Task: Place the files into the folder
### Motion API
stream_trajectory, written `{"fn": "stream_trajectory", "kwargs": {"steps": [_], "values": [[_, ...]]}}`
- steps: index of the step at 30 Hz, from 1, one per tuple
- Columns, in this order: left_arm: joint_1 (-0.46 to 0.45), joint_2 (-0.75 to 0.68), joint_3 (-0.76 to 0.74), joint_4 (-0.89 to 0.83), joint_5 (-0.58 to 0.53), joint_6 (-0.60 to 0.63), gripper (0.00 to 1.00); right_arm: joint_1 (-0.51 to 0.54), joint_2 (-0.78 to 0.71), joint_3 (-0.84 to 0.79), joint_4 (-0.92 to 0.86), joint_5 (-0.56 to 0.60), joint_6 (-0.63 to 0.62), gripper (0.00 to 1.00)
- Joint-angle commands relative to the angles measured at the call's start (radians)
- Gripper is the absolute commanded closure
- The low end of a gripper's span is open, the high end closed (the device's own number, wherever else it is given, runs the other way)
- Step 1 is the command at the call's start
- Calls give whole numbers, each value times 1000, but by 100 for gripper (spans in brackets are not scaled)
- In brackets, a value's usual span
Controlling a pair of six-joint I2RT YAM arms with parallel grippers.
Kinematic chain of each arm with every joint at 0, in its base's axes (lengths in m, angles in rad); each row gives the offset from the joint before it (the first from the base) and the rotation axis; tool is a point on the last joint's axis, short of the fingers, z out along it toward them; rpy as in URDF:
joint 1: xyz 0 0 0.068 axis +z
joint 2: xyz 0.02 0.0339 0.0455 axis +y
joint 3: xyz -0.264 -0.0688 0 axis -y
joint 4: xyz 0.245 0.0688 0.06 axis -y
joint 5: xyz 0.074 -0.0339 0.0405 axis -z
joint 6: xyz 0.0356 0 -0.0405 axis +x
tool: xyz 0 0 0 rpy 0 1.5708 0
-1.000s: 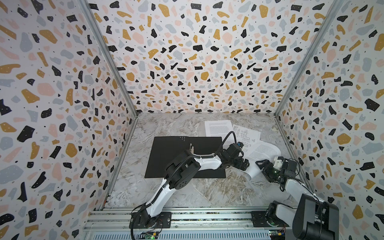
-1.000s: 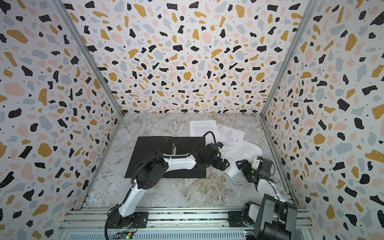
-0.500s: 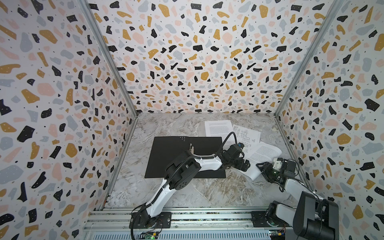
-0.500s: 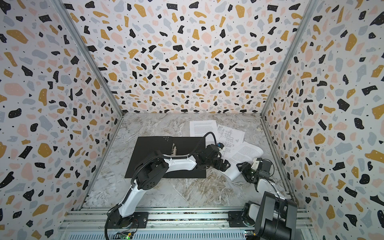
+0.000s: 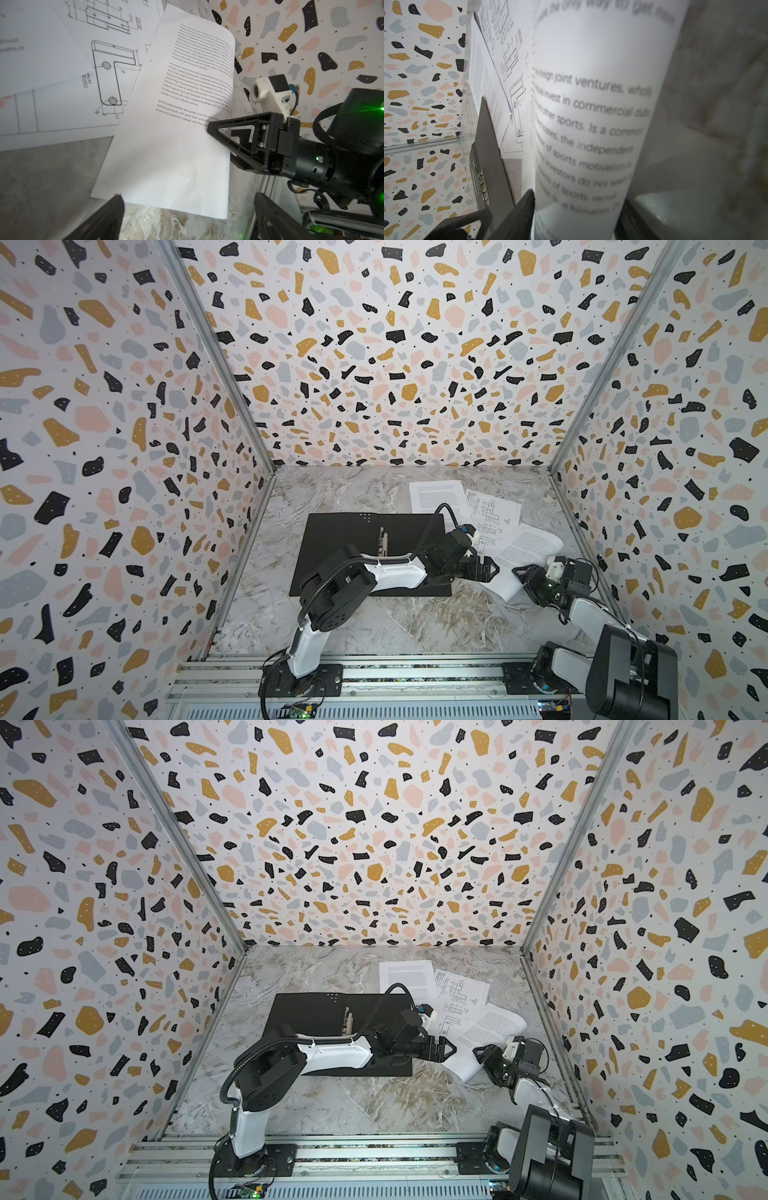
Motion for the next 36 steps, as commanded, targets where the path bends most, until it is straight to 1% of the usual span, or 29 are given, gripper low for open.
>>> {"fn": "stream_trajectory", "kwargs": {"steps": [1, 5, 7, 10, 15, 22, 28, 32, 36], "values": [[-10, -40, -104, 197, 32, -179, 2, -1, 1, -19, -45, 14, 2, 41], [-26, -77, -234, 380, 7, -344, 0, 0, 3, -26, -33, 18, 5, 40], [-41, -82, -276, 458, -12, -411, 0, -1, 8, -27, -30, 18, 4, 40], [-65, -69, -309, 549, -35, -491, 0, -1, 14, -23, -31, 16, 0, 40], [-103, -7, -341, 703, -49, -614, 0, -1, 15, -19, -31, 19, 0, 40], [-117, 69, -321, 756, -63, -682, 0, -1, 1, -29, -35, 28, -1, 40], [-122, 113, -290, 758, -78, -723, 0, -1, -6, -28, -35, 26, 0, 39], [-122, 161, -266, 810, -84, -768, 5, -1, -9, -33, -37, 27, -3, 39], [-122, 192, -226, 787, -88, -773, 9, 0, -7, -36, -36, 31, -10, 39]]}}
